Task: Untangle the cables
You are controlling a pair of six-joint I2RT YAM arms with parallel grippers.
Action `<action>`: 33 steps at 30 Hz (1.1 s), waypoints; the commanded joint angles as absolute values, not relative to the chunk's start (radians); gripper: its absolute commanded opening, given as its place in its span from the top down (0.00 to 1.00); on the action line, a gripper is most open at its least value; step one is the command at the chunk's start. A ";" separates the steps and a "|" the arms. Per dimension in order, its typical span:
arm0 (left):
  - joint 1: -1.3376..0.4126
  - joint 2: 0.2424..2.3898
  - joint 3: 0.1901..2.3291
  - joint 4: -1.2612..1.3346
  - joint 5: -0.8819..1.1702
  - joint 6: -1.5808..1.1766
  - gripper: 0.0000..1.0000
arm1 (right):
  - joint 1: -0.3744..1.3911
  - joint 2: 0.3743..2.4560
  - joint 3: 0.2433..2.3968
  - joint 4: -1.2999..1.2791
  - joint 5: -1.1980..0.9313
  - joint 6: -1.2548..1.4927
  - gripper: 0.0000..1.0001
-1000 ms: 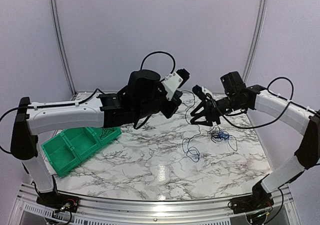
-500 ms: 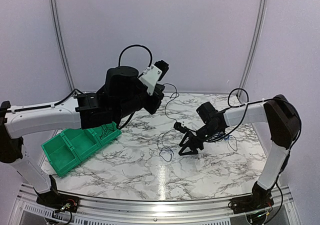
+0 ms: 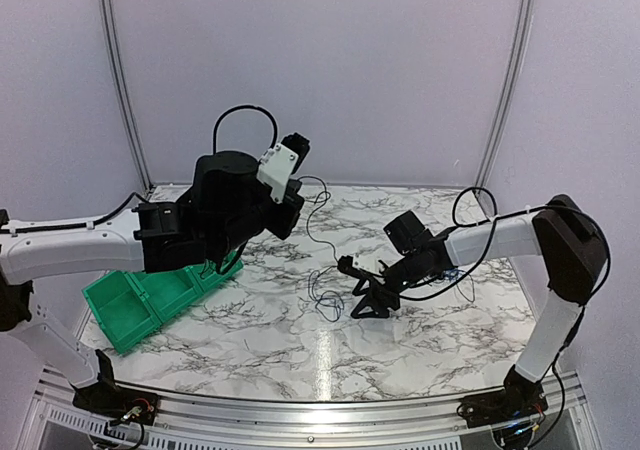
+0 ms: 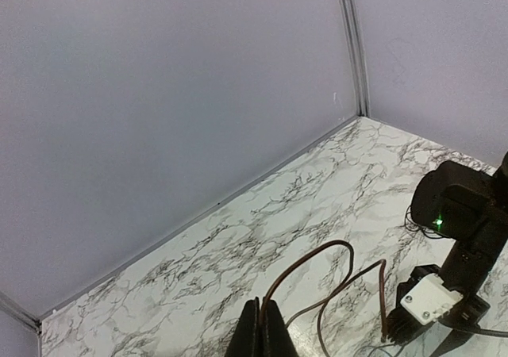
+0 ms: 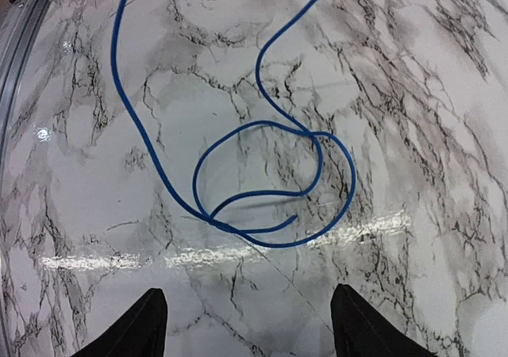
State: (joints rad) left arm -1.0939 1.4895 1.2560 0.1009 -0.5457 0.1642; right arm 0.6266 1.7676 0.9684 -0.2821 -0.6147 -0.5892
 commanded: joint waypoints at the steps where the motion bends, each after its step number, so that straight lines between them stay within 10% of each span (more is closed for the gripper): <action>1: -1.089 1.439 1.157 0.157 -0.670 0.119 1.00 | 0.707 1.750 0.969 -0.185 -0.501 -0.651 0.28; 11: -1.089 1.356 1.051 0.179 -0.700 -0.024 1.00 | 0.861 1.895 1.045 -0.013 -0.229 -0.596 0.39; 17: -1.087 1.302 1.154 0.119 -0.767 0.076 1.00 | 0.876 1.954 1.052 -0.049 -0.141 -0.594 1.00; 33: -0.959 1.258 1.519 -0.050 -0.821 0.299 1.00 | 0.603 1.773 0.971 -0.224 -0.145 -0.566 1.00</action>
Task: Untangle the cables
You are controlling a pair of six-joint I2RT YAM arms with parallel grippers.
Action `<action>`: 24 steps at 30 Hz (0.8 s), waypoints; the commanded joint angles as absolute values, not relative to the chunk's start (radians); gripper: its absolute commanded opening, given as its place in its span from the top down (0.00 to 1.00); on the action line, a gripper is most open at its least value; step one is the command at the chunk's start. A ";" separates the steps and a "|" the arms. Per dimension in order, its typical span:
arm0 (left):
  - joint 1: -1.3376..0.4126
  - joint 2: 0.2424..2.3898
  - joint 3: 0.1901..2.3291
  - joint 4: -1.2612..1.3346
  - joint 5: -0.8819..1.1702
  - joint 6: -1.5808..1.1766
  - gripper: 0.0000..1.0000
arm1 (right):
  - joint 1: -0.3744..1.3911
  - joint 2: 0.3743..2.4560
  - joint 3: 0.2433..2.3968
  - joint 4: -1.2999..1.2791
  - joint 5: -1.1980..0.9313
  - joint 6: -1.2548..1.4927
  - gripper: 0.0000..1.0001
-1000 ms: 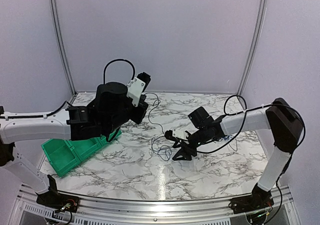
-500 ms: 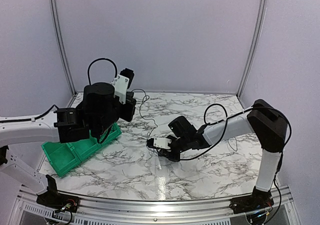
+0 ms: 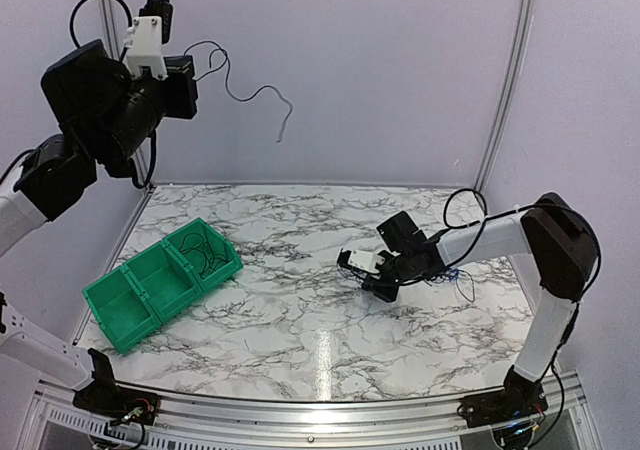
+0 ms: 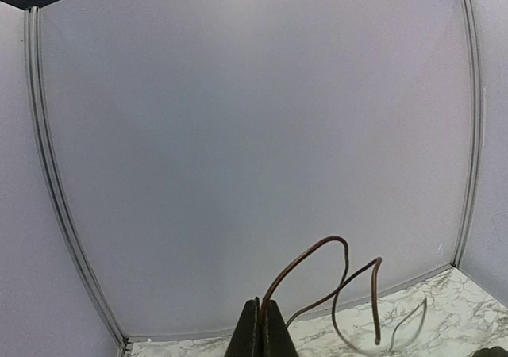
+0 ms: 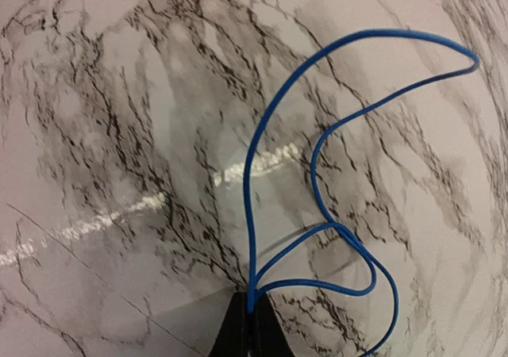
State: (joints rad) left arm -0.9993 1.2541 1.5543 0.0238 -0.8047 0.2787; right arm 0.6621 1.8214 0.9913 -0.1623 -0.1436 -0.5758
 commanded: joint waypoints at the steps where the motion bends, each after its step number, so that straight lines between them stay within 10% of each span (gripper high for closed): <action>1: -0.937 1.257 1.504 -0.070 -0.812 0.280 1.00 | 0.588 1.763 0.970 -0.227 -0.170 -0.566 1.00; 24: -0.639 1.283 1.053 -0.274 -0.676 -0.113 1.00 | 0.525 1.758 0.980 -0.253 -0.242 -0.615 1.00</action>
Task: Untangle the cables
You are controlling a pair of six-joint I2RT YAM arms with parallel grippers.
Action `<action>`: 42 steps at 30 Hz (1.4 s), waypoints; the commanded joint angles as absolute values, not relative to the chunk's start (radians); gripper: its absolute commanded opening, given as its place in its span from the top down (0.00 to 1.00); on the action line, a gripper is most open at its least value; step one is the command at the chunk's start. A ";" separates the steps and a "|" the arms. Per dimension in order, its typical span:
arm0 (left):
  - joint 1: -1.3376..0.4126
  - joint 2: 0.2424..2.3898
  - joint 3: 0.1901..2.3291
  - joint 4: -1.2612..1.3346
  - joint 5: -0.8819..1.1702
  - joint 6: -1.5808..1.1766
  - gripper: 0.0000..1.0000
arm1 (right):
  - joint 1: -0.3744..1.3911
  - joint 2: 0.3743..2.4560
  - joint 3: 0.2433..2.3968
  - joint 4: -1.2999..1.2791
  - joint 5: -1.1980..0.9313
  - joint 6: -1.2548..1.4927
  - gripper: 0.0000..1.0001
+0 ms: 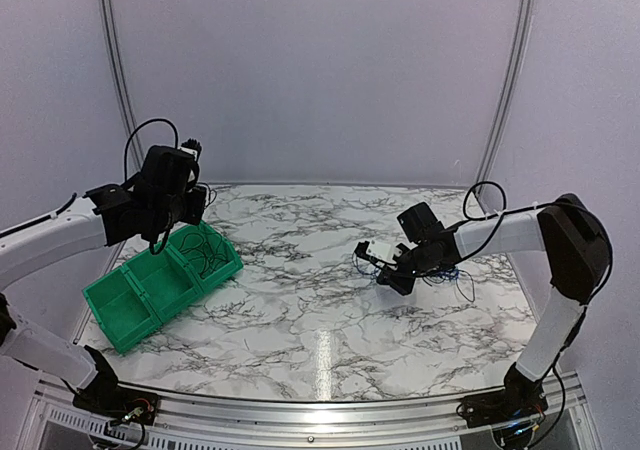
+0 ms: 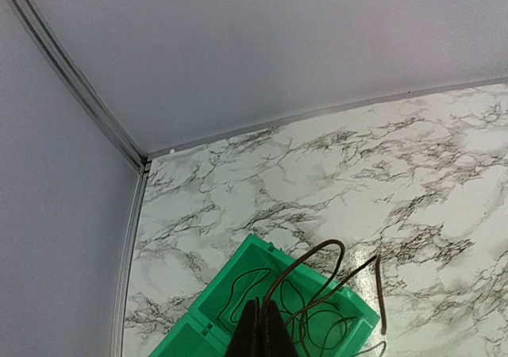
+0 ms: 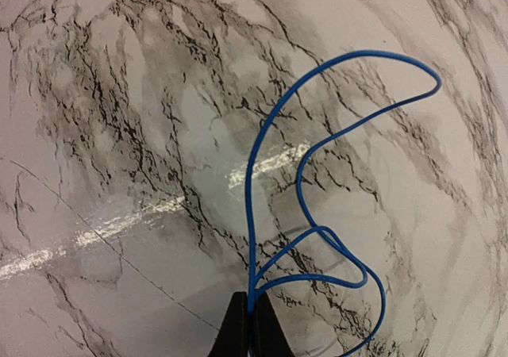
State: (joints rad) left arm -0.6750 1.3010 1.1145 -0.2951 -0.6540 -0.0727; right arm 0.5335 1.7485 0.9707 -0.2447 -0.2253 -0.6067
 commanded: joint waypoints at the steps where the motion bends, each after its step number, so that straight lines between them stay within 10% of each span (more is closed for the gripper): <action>1: -0.624 1.291 1.028 -0.264 -0.681 -0.119 1.00 | 0.527 1.759 0.980 -0.254 -0.242 -0.615 1.00; 36: -0.403 1.611 0.963 -0.167 -0.368 -0.247 1.00 | 0.525 1.771 0.986 -0.278 -0.253 -0.620 1.00; 42: -0.389 1.574 0.977 -0.222 -0.419 -0.267 0.61 | 0.526 1.772 0.989 -0.281 -0.258 -0.621 1.00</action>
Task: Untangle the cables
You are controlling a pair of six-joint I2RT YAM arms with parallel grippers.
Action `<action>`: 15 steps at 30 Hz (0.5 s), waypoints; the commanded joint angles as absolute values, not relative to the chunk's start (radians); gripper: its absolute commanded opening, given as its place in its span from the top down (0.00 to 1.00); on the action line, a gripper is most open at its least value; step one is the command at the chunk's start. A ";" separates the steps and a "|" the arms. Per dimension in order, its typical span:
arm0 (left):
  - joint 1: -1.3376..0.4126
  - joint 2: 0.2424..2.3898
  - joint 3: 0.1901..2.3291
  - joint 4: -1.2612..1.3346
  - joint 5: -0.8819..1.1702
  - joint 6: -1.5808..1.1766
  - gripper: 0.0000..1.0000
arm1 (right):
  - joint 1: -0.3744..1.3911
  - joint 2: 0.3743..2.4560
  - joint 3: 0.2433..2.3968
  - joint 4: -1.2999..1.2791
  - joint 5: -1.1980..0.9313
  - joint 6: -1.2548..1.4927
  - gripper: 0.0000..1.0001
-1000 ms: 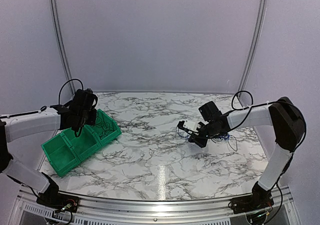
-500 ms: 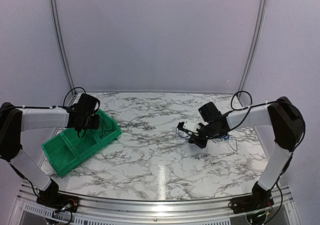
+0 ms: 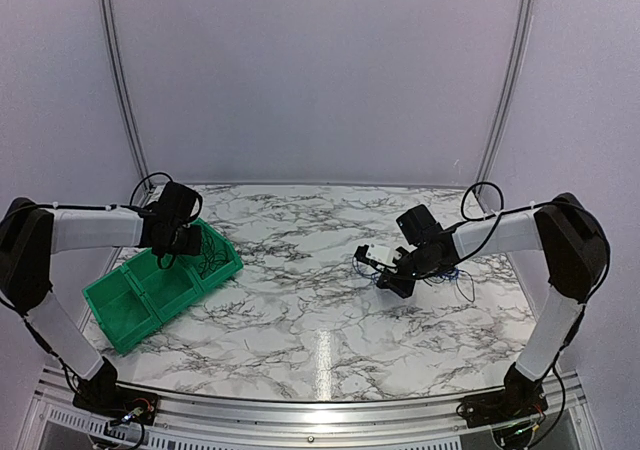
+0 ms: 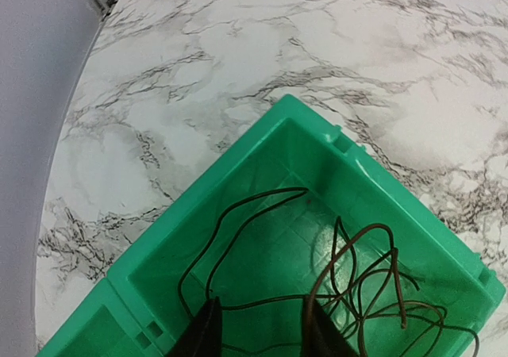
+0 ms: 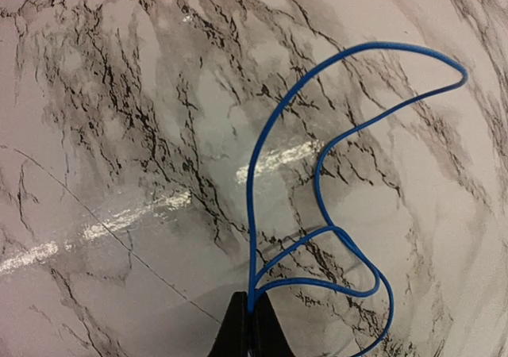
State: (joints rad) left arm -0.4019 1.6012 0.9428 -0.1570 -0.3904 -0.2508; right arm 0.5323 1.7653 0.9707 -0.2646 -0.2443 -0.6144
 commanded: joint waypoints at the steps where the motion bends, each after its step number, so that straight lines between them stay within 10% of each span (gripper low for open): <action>1: -0.388 1.561 0.981 -0.233 -0.424 -0.269 0.57 | 0.526 1.772 0.989 -0.281 -0.259 -0.621 1.00; 15: -0.358 1.384 1.039 -0.360 -0.356 -0.244 0.34 | 0.526 1.769 1.001 -0.289 -0.272 -0.616 1.00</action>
